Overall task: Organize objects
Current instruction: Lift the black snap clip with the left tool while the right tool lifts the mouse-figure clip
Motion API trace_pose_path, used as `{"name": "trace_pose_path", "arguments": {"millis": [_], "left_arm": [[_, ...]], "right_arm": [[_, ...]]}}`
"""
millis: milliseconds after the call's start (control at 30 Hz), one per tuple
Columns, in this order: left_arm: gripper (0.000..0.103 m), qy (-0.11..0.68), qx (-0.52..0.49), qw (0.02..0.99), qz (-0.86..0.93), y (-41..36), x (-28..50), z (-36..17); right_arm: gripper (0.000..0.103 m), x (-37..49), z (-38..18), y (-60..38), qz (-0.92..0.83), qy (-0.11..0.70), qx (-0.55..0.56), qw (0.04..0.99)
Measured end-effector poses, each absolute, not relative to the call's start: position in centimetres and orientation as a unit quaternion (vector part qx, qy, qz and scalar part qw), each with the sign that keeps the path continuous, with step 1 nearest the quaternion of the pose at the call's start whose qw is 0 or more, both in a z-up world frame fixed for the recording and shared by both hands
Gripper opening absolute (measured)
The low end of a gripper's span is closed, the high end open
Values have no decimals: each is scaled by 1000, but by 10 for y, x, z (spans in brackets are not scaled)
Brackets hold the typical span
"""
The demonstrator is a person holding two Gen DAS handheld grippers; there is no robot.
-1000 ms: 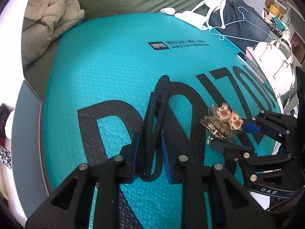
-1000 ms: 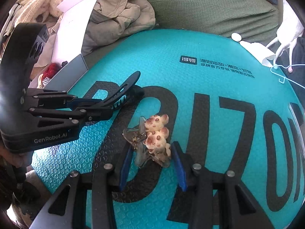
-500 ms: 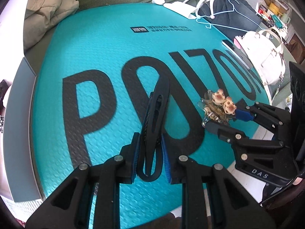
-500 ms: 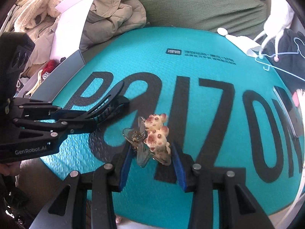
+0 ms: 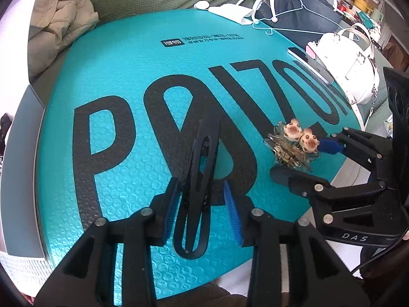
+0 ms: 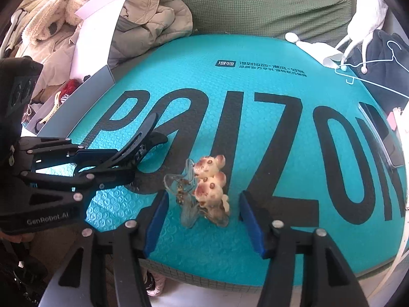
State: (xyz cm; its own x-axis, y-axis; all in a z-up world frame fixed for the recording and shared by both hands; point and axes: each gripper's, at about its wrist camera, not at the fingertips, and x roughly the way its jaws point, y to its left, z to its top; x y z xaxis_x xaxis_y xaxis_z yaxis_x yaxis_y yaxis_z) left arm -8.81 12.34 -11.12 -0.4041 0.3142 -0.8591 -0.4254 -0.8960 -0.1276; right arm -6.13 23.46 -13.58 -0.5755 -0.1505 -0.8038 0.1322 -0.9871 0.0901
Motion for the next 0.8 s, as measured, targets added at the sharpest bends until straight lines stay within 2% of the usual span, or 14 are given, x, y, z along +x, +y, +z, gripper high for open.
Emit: {"name": "trace_pose_path", "arguments": {"millis": [100, 333, 433, 467, 533, 567, 700, 800], "left_arm": [[42, 50, -499, 222, 836, 123, -93, -112], [42, 43, -501, 221, 835, 125, -107, -115], [35, 67, -497, 208, 840, 130, -105, -116], [34, 69, -496, 206, 841, 130, -105, -116], [22, 60, -496, 202, 842, 127, -106, -116], [21, 51, -497, 204, 842, 124, -106, -116], [21, 11, -503, 214, 837, 112, -110, -116], [21, 10, -501, 211, 839, 111, -107, -116]], "right_arm": [[59, -65, -137, 234, -891, -7, 447, 76], [59, -67, -139, 236, -899, -4, 433, 60], [59, -66, -140, 232, -901, 13, 430, 56], [56, -65, -141, 231, -902, 16, 428, 57], [47, -65, -141, 229, -903, 19, 426, 54], [41, -66, -140, 229, -903, 19, 426, 51], [40, -66, -140, 231, -905, 3, 424, 44], [40, -65, -139, 231, -904, 1, 425, 42]]}}
